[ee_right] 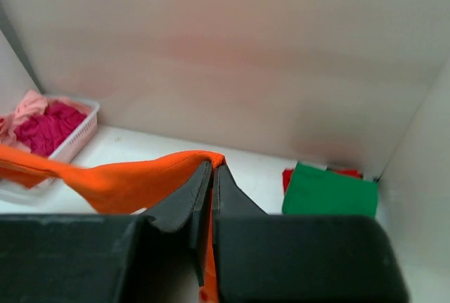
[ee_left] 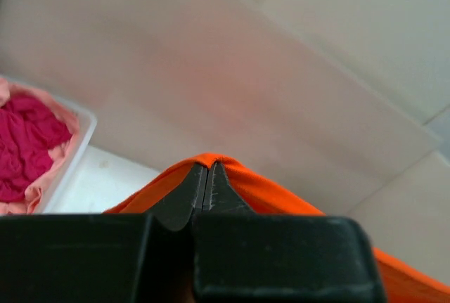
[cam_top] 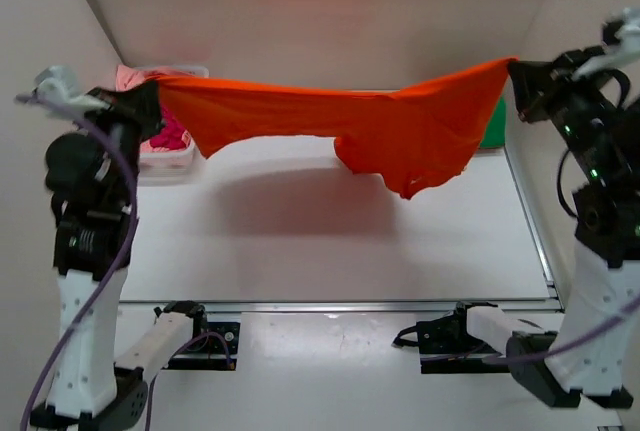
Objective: Fold and stack the t-shirts
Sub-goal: Flatten out the tshirt
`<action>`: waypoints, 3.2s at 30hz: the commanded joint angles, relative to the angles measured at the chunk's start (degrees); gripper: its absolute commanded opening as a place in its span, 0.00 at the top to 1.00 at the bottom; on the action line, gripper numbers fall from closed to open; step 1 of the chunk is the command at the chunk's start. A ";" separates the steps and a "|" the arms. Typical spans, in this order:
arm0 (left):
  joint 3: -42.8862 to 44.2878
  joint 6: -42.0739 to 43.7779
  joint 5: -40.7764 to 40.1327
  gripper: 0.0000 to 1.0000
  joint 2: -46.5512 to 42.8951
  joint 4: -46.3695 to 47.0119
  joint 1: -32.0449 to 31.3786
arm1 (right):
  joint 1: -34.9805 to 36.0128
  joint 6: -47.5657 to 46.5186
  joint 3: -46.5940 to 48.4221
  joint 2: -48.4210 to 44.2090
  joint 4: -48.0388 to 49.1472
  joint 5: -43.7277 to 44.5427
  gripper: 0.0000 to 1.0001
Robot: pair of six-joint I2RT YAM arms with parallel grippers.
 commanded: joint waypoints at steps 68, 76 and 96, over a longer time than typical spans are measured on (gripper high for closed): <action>-55.93 5.44 -5.36 0.42 -1.39 4.90 -1.18 | 11.07 9.53 -64.99 3.59 18.96 5.14 0.45; -56.82 3.59 -1.50 0.31 6.05 2.52 -1.18 | 17.85 16.40 -78.91 -9.53 17.29 2.59 0.50; -49.00 1.21 10.99 0.29 17.40 -2.93 -4.16 | 20.75 15.61 -82.87 -8.22 16.32 0.91 0.51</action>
